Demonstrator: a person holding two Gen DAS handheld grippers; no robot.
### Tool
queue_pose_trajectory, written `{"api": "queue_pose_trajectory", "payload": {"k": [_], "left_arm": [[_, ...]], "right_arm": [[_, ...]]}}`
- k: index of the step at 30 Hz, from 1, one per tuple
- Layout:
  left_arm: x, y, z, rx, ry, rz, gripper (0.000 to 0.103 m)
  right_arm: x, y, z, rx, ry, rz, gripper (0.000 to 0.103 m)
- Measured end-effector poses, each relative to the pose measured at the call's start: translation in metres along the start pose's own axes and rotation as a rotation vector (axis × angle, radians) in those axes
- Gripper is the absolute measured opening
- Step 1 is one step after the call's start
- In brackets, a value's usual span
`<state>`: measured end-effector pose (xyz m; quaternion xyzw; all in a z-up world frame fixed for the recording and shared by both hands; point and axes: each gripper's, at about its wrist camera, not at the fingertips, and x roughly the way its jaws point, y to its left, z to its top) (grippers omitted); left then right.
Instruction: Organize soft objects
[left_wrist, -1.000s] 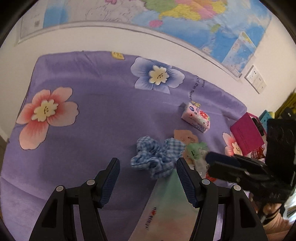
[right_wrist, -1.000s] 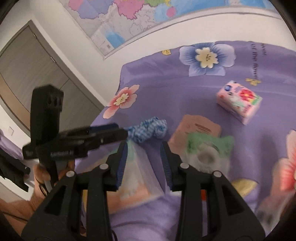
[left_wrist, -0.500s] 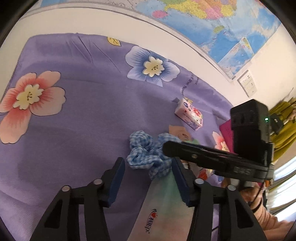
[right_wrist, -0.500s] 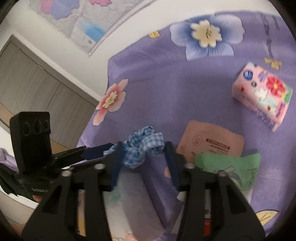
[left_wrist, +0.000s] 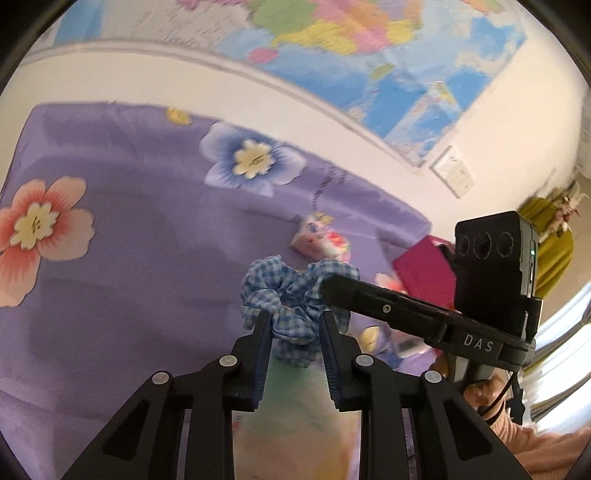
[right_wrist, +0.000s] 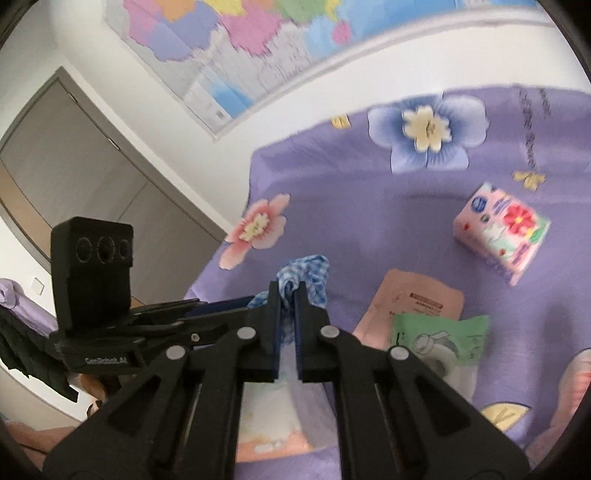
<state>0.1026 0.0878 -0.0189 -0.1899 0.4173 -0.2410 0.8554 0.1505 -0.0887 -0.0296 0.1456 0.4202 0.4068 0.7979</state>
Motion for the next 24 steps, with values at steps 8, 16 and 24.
{"api": "queue_pose_trajectory", "payload": {"k": [8,16,24], "left_arm": [[-0.009,-0.058,-0.006,0.125,-0.025,-0.08,0.03],[-0.009,-0.128,-0.011,0.275,-0.046,-0.14,0.034],[0.006,-0.196,-0.001,0.383,-0.062,-0.205,0.034]], "right_arm": [[-0.053,0.026,-0.004,-0.06,-0.087,0.023,0.007],[-0.116,0.035,-0.016,-0.082,-0.168,0.041,0.007],[-0.193,0.026,-0.024,-0.093,-0.312,-0.006,0.007]]}}
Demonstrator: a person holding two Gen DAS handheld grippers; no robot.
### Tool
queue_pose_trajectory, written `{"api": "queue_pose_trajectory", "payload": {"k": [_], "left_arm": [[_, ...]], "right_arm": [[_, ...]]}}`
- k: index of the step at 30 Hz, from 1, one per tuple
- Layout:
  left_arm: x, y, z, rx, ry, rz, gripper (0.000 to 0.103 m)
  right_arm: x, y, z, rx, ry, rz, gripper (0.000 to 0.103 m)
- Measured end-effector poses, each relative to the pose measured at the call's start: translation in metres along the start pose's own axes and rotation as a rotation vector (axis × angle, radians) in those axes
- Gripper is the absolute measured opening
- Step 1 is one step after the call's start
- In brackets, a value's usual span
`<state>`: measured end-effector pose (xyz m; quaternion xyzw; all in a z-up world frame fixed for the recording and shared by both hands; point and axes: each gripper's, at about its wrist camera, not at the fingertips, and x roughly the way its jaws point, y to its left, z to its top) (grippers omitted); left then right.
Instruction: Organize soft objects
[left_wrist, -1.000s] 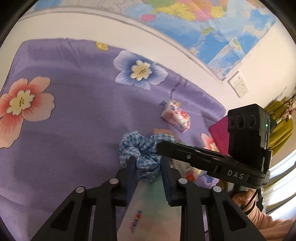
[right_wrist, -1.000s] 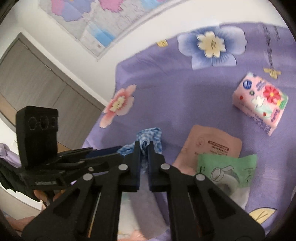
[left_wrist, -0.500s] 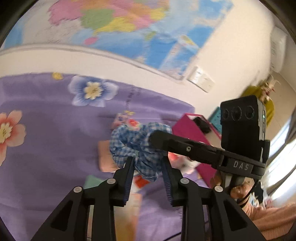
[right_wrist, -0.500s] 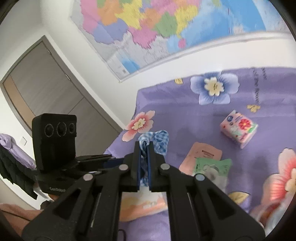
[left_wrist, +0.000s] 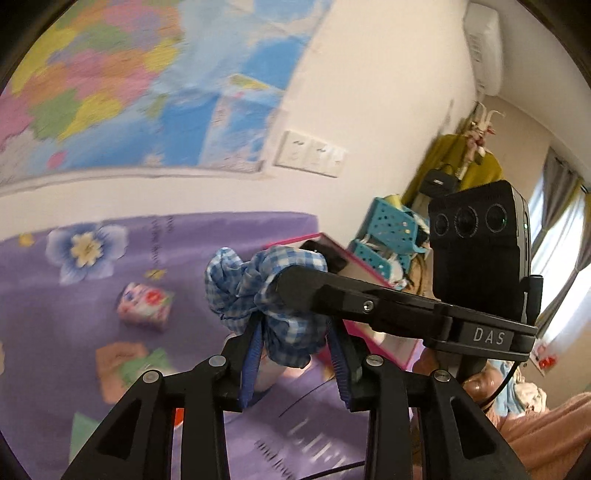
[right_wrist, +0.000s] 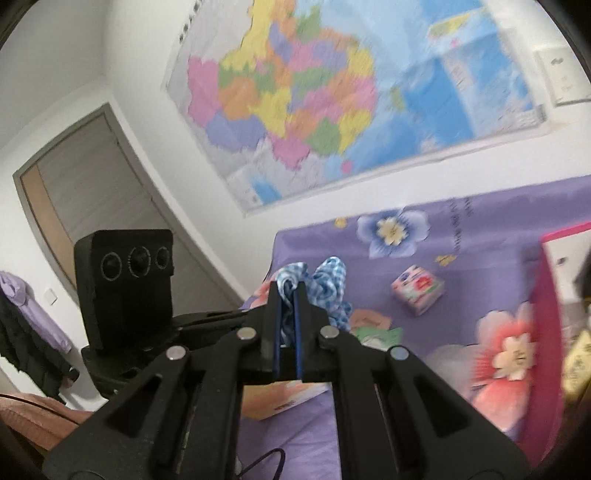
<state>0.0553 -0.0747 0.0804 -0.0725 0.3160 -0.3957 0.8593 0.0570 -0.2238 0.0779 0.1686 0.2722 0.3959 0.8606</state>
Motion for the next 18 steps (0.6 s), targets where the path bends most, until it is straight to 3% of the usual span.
{"api": "queue_pose_trajectory", "payload": {"k": [8,18], "left_arm": [[0.054,-0.052,0.028,0.089,0.033,-0.085,0.032],[0.139,-0.079,0.032,0.109,0.146,-0.113,0.032]], "right_arm": [[-0.071,-0.029,0.011,0.026,-0.132,-0.11,0.007],[-0.114,-0.086,0.002,0.133,-0.171,-0.263,0.007]]}}
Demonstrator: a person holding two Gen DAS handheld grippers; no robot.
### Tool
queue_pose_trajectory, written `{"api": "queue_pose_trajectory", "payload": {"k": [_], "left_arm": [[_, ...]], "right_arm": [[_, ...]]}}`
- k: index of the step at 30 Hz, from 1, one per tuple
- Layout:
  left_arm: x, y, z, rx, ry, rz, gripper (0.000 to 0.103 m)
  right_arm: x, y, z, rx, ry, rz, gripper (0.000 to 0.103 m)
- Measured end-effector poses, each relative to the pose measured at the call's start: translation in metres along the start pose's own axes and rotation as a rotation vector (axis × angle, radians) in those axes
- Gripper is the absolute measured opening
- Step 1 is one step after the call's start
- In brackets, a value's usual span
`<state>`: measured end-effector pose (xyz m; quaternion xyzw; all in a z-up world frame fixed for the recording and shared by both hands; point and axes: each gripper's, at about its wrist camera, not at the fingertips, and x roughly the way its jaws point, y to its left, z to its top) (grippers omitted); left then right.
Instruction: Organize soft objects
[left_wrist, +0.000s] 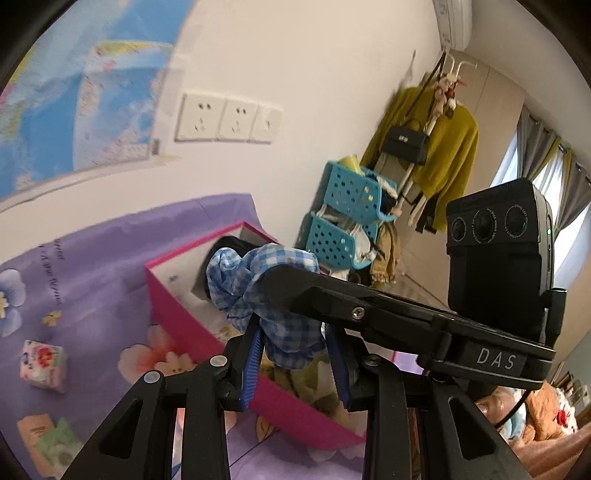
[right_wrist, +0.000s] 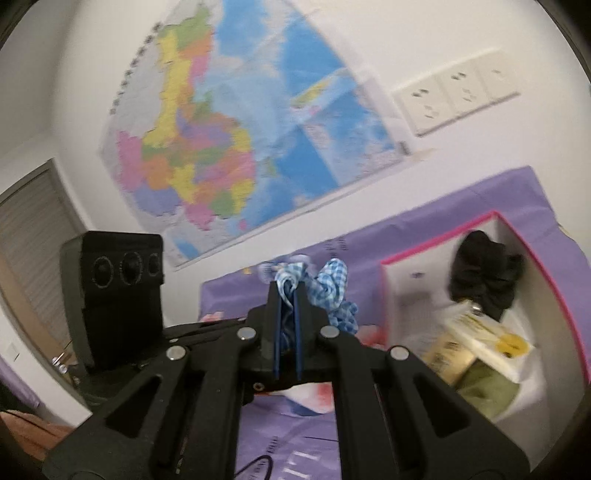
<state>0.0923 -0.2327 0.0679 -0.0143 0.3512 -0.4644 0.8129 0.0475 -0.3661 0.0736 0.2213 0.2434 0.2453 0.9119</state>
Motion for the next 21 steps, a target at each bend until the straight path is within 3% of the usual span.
{"api": "queue_pose_trajectory", "payload": {"k": [8,11,16,18,21], "left_arm": [[0.047,0.002,-0.006,-0.025,0.096,0.013,0.032],[0.053,0.005,-0.012,-0.03,0.118,0.045,0.034],[0.045,0.004,-0.02,-0.009,0.099,0.086,0.041],[0.038,0.004,-0.022,-0.004,0.087,0.091,0.042],[0.026,0.003,-0.025,-0.006,0.058,0.095,0.042]], "right_arm": [[0.003,-0.047,-0.008,0.095,0.036,-0.092,0.01],[0.007,-0.058,-0.012,0.097,0.059,-0.173,0.012],[0.008,-0.074,-0.018,0.125,0.081,-0.282,0.028],[0.006,-0.078,-0.02,0.139,0.085,-0.309,0.038],[-0.001,-0.079,-0.02,0.144,0.068,-0.339,0.039]]}}
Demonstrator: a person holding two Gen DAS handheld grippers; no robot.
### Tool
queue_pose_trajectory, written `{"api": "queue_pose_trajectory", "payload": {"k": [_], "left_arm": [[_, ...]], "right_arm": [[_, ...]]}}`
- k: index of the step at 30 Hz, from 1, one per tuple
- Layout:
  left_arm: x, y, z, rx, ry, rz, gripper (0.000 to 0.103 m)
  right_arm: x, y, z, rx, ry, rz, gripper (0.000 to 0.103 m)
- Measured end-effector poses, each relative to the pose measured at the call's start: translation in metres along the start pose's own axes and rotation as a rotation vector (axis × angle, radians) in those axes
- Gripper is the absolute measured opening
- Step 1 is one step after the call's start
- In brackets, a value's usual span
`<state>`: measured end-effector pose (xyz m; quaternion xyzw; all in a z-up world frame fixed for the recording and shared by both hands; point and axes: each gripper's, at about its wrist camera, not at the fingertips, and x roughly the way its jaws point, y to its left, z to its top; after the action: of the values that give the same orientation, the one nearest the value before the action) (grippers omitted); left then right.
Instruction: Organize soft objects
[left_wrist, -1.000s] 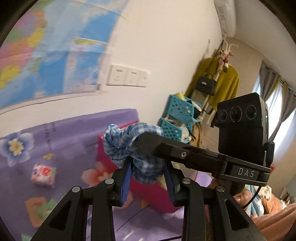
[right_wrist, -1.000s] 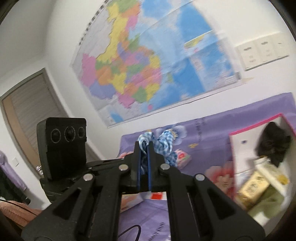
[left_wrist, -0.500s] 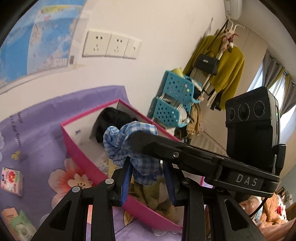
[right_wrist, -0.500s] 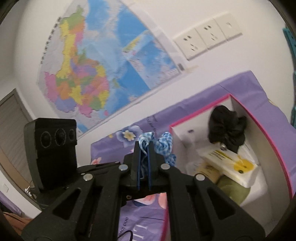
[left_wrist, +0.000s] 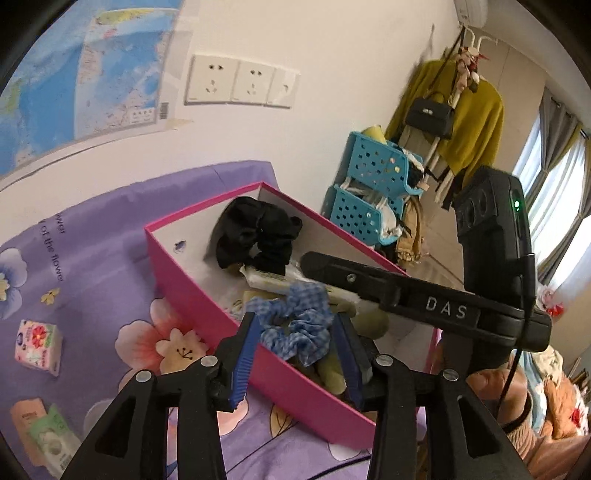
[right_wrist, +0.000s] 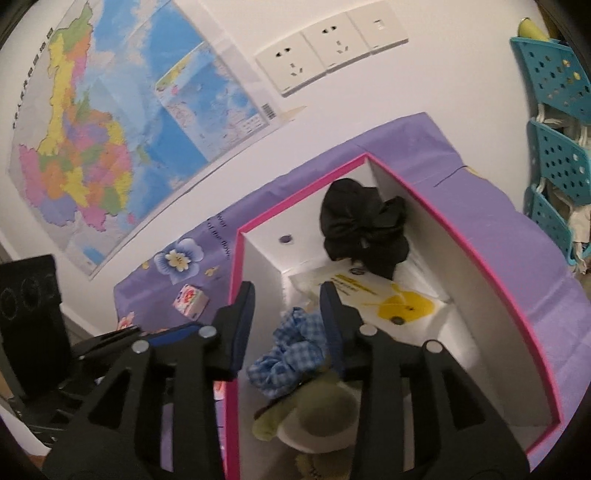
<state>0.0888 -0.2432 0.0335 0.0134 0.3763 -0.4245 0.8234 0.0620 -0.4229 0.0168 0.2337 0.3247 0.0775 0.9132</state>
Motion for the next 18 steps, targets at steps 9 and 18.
{"api": "queue_pose_trajectory", "payload": {"k": [9,18], "left_arm": [[-0.06,0.01,-0.017,-0.009,-0.123,-0.009,0.042],[-0.112,0.084,-0.049,-0.147,-0.148,0.166,0.043]], "right_arm": [[-0.028,0.05,-0.002,-0.141,-0.049,0.142,0.039],[-0.014,0.105,-0.029,-0.247,0.066,0.4,0.039]]}}
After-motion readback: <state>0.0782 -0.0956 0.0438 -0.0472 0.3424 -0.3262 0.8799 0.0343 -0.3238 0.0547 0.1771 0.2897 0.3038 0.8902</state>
